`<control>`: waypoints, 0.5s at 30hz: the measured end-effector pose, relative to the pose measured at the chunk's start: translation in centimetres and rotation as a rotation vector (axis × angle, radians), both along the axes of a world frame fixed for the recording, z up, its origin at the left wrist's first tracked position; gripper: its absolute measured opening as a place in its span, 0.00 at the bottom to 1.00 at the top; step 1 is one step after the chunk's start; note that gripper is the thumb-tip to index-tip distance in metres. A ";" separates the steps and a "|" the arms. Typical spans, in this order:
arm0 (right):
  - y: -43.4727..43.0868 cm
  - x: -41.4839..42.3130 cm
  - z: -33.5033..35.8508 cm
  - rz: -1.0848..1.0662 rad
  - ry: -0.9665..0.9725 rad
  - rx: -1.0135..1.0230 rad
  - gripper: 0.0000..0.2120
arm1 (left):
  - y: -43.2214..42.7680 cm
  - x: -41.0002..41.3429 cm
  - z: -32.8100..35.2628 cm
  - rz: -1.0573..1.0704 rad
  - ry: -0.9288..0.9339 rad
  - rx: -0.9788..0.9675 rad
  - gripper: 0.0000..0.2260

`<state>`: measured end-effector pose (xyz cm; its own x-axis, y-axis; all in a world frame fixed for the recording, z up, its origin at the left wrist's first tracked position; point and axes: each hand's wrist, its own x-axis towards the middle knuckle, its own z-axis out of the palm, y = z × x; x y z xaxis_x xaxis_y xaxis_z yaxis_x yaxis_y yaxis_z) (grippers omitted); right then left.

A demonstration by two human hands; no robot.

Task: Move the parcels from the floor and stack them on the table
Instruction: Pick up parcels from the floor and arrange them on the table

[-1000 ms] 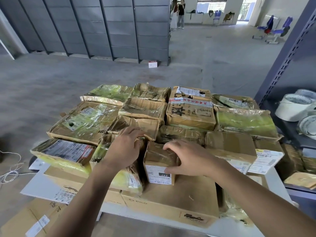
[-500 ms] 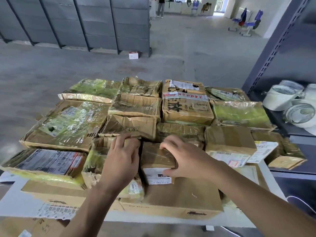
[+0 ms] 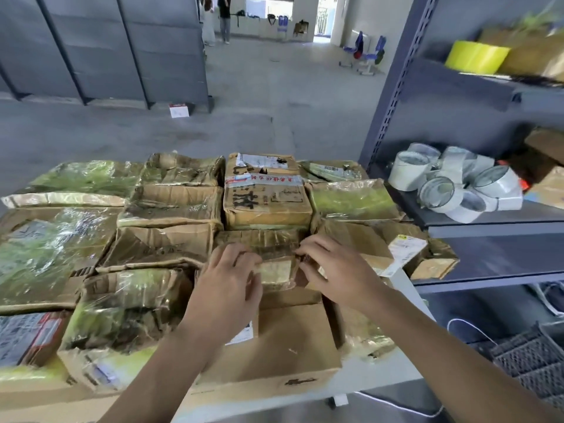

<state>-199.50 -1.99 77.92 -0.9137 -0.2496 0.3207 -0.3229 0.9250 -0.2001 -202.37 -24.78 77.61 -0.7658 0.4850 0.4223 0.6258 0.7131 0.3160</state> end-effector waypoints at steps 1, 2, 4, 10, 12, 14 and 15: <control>0.8 0.1 0.0 -0.002 0.018 -0.052 0.11 | 0.4 0.1 0.0 0.006 -0.016 -0.030 0.16; 1.5 0.1 0.0 0.001 0.034 -0.104 0.10 | 0.9 0.3 -0.1 0.008 -0.024 -0.068 0.15; 2.2 0.0 -0.3 0.012 0.041 -0.169 0.09 | 1.9 0.5 -0.5 0.006 -0.051 -0.156 0.13; 3.3 1.5 0.8 0.141 0.167 -0.298 0.09 | 7.9 -0.6 2.7 -0.016 0.047 0.098 0.16; 7.4 2.0 1.5 -0.109 0.389 -0.477 0.11 | 12.4 -1.3 4.4 -0.188 0.065 0.047 0.19; 12.1 2.0 1.0 -0.403 0.429 -0.500 0.11 | 16.6 -1.4 3.9 -0.351 -0.026 -0.302 0.22; 13.8 1.8 0.0 -0.471 0.338 -0.469 0.10 | 17.9 -1.2 3.1 -0.371 -0.073 -0.494 0.23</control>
<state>-197.66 11.80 77.88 -0.7229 0.3758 0.5798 -0.0276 0.8228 -0.5677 -203.52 -6.84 80.73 -0.5276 0.8488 0.0334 0.8490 0.5255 0.0555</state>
